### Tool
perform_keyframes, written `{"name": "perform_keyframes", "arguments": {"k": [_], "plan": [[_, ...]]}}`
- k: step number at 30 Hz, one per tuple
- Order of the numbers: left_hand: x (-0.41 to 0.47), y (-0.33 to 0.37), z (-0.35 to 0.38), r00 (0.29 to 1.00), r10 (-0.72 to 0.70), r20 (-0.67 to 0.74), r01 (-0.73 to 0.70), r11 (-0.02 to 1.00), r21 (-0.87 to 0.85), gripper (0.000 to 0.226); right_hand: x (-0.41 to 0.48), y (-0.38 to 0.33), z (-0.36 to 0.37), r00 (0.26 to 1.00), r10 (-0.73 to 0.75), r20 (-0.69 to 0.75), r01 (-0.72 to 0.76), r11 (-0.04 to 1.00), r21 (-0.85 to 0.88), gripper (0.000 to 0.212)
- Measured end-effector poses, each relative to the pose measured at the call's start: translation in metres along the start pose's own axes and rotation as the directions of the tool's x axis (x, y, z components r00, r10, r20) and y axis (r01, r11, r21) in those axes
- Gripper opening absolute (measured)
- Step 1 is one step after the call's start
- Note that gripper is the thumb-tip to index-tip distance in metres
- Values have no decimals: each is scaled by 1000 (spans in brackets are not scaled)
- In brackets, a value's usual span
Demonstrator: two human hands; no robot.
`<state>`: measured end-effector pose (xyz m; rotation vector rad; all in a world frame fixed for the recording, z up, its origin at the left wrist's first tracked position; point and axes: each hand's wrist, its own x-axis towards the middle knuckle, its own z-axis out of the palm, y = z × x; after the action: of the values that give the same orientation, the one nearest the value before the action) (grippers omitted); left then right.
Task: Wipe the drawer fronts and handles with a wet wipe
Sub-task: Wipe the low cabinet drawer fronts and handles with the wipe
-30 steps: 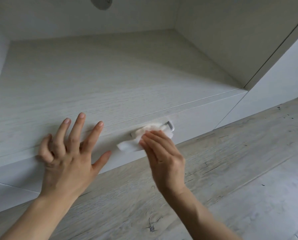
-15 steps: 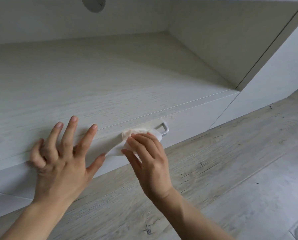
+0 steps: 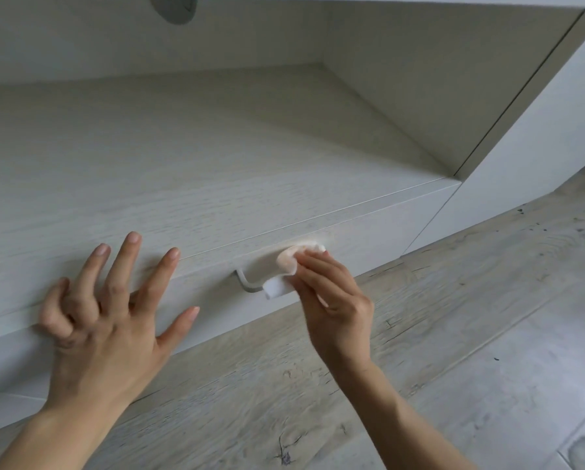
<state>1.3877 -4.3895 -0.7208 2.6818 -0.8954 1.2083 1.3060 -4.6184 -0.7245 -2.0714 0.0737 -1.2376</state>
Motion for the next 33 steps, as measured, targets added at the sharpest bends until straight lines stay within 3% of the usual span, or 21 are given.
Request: {"name": "perform_keyframes", "arguments": {"k": [5,9,15,19,30,33], "plan": [[0,0,-1,1000,-18,11,18,1000,-6,73,-7,-10,7,994,107,0,-106,993,46,23],[0,-1,1,999,-36,28,37,997,-63,72,-14,-30,27,996,-24,89,26,1000,-16,18],[-2,-3,2,999,-19,28,21,998,-51,74,-13,-29,35,993,-100,64,106,989,-105,13],[-3,-4,3,1000,-8,30,10,998,-64,73,-7,-20,24,984,-151,95,158,985,-66,12],[-3,-4,3,1000,-3,22,4,997,-80,71,1,-5,-4,975,216,-44,-214,976,46,19],[-5,-4,4,1000,-2,14,3,998,-68,71,-3,-10,5,978,199,-70,-196,980,38,18]]}}
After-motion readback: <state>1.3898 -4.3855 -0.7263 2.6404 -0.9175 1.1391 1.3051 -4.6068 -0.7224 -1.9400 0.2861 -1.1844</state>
